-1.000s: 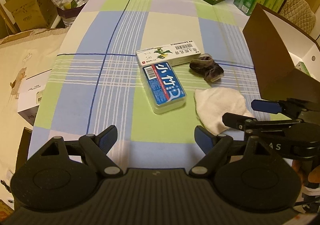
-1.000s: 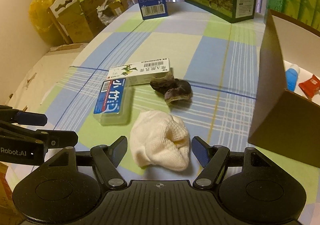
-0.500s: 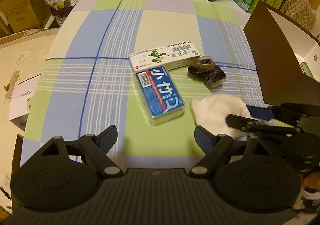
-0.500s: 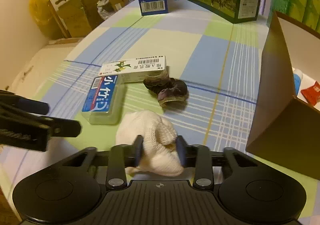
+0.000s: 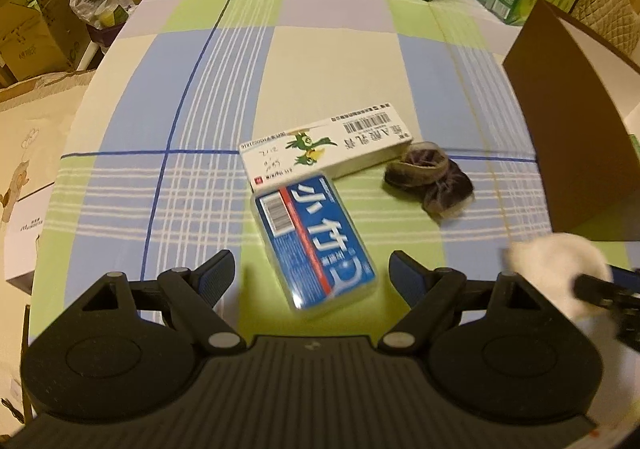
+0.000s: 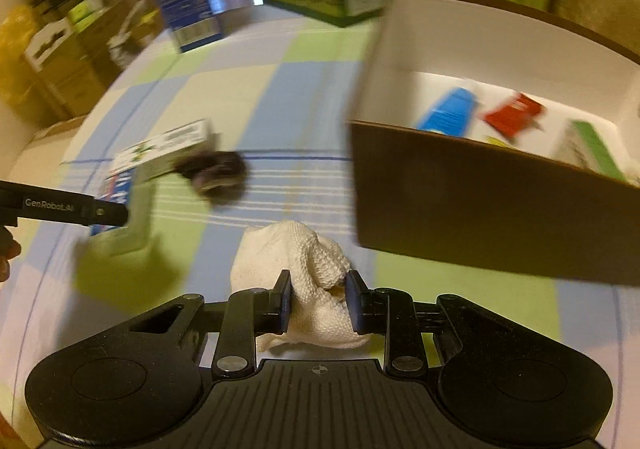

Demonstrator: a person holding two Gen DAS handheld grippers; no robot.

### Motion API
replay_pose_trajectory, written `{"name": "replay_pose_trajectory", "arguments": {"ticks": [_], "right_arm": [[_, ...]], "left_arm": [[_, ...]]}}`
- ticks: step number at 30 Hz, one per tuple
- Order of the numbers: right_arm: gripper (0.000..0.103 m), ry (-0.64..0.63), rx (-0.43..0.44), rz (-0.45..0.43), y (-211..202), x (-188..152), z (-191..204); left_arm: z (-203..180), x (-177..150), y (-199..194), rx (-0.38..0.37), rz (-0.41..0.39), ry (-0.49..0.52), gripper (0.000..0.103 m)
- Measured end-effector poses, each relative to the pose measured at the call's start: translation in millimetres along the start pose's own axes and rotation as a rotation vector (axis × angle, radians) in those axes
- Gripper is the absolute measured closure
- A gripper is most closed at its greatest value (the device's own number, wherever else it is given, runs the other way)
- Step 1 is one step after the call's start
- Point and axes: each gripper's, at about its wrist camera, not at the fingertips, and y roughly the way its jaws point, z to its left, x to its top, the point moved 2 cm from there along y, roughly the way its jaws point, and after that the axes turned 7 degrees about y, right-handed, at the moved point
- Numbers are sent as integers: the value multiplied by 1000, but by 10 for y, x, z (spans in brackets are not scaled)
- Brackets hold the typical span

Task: Organize objects
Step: 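Grasp the white cloth with the right tool while the left tool grasps the blue box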

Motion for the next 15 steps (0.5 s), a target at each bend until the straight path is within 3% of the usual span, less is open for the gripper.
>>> {"name": "replay_pose_trajectory", "arguments": {"ticks": [7, 12, 15], "right_arm": [[78, 105, -62, -8, -122, -44, -377], [78, 111, -65, -9, -155, -63, -422], [78, 102, -69, -9, -151, -65, -418]], "left_arm": [[38, 98, 230, 22, 17, 5, 21], [46, 126, 312, 31, 19, 11, 24], [33, 117, 338, 27, 28, 21, 38]]}}
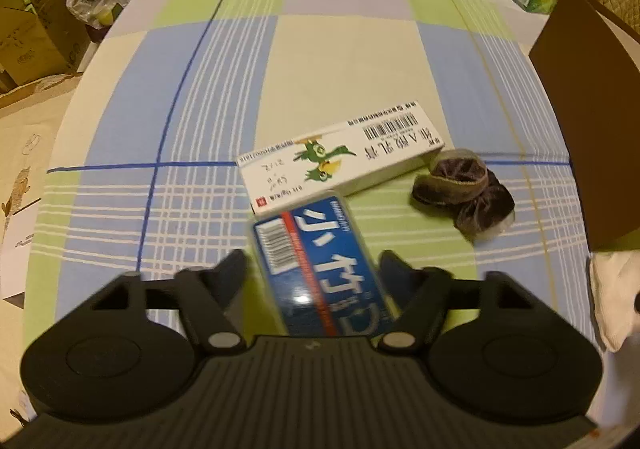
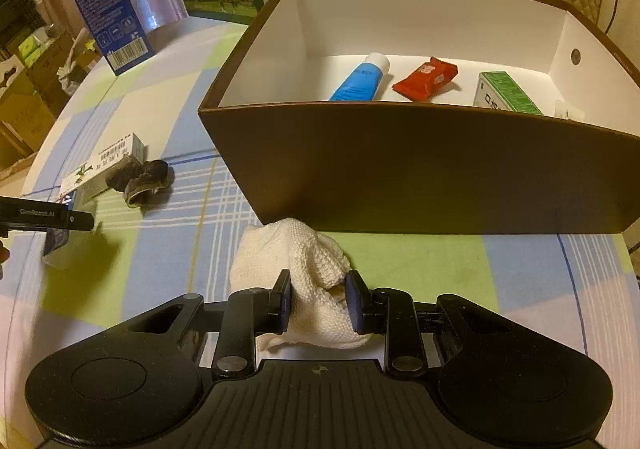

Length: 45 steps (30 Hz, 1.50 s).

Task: Organize objects
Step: 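Grasp the white cloth with the right tool while the left tool grasps the blue box, then lift the white cloth with the right tool while the left tool lifts the blue box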

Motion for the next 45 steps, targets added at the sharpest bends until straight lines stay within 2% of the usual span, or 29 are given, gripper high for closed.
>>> {"name": "replay_pose_trajectory", "arguments": {"ticks": [4, 10, 22, 33, 40, 45], "right_arm": [[78, -3, -2, 1, 7, 4, 14], [78, -8, -1, 0, 24, -1, 31], [78, -13, 7, 3, -36, -116, 40], [81, -29, 22, 1, -106, -251, 24], [83, -38, 43, 16, -196, -299, -20], [84, -42, 60, 11, -284, -288, -70]], "left_arm": [[-8, -50, -25, 0, -7, 17, 43], [-52, -204, -111, -6, -3, 46, 44], [-322, -730, -374, -69, 33, 127, 46], [-429, -716, -340, -48, 19, 130, 49], [-560, -829, -412, -63, 25, 136, 49], [-657, -834, -541, -67, 1, 141, 49]]}}
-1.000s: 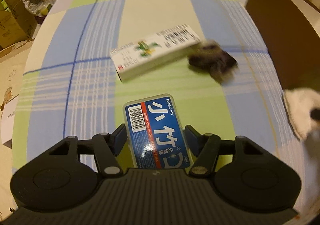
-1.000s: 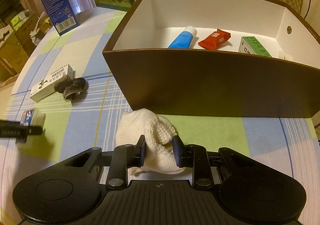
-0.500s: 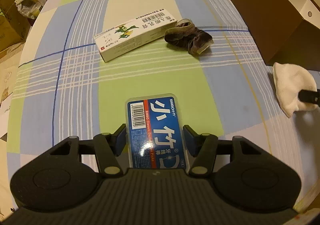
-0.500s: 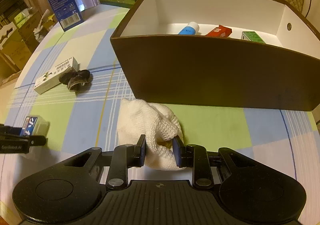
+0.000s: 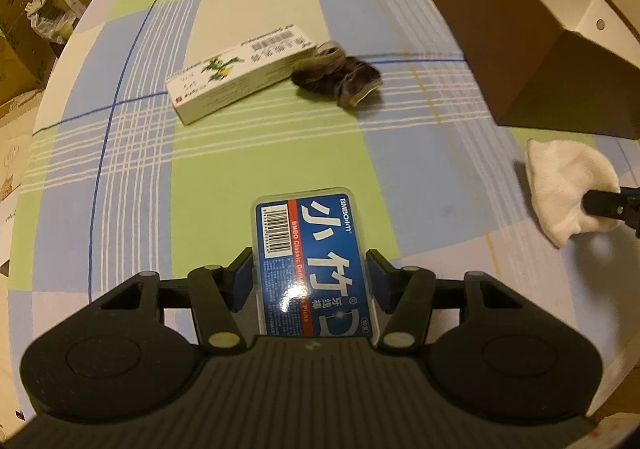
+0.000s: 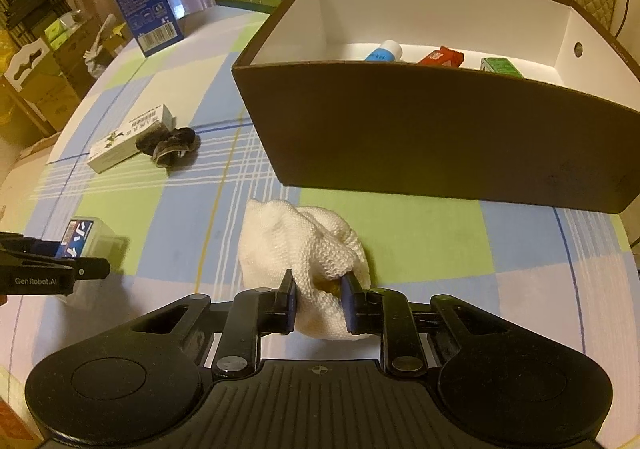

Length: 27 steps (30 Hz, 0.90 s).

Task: Organize objects
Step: 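Lift the white cloth with the right tool while the left tool lifts the blue box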

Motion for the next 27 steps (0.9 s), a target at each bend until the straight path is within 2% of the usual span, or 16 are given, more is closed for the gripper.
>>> {"name": "replay_pose_trajectory", "arguments": {"ticks": [17, 27], "right_arm": [[84, 9, 77, -69, -512, 182, -278], [84, 10, 111, -151, -926, 403, -571]], "left_arm": [[-457, 327, -498, -31, -110, 23, 49], [-803, 614, -762, -58, -187, 47, 49]]}}
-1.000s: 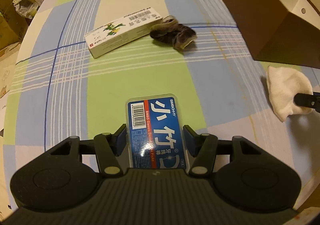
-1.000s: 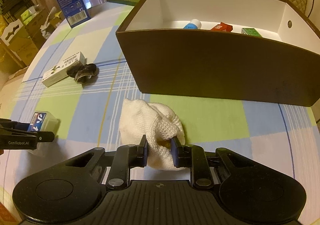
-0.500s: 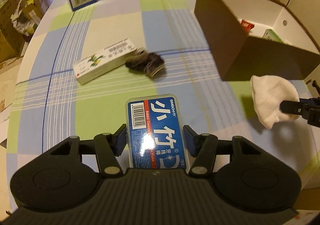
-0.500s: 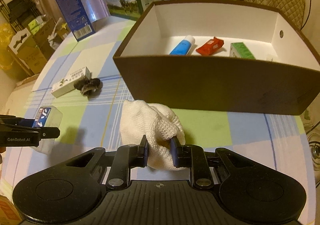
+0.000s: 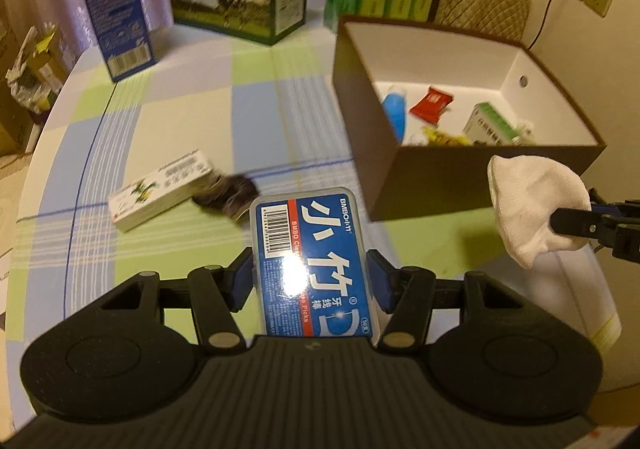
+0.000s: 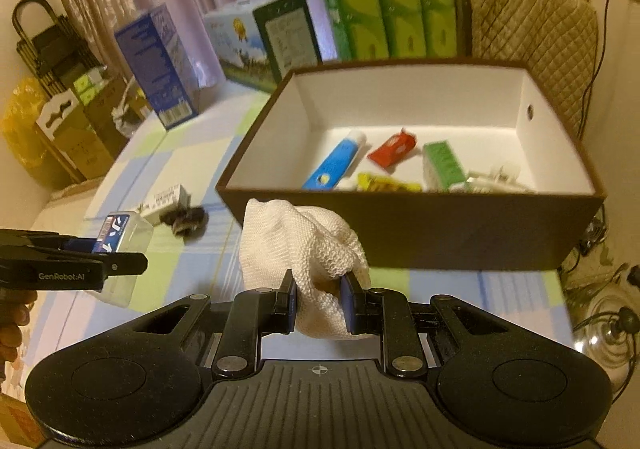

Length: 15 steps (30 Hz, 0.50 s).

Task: Organize objects
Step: 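Lift the white cloth with the right tool while the left tool lifts the blue box, then carry the cloth and blue box with both tools over the brown box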

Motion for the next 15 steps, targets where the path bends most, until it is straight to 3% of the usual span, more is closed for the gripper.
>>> {"name": "replay_pose_trajectory", "arguments": {"ticks": [15], "right_arm": [[84, 25, -7, -127, -385, 492, -582]], "left_arm": [[-555, 541, -13, -26, -89, 35, 49]]}}
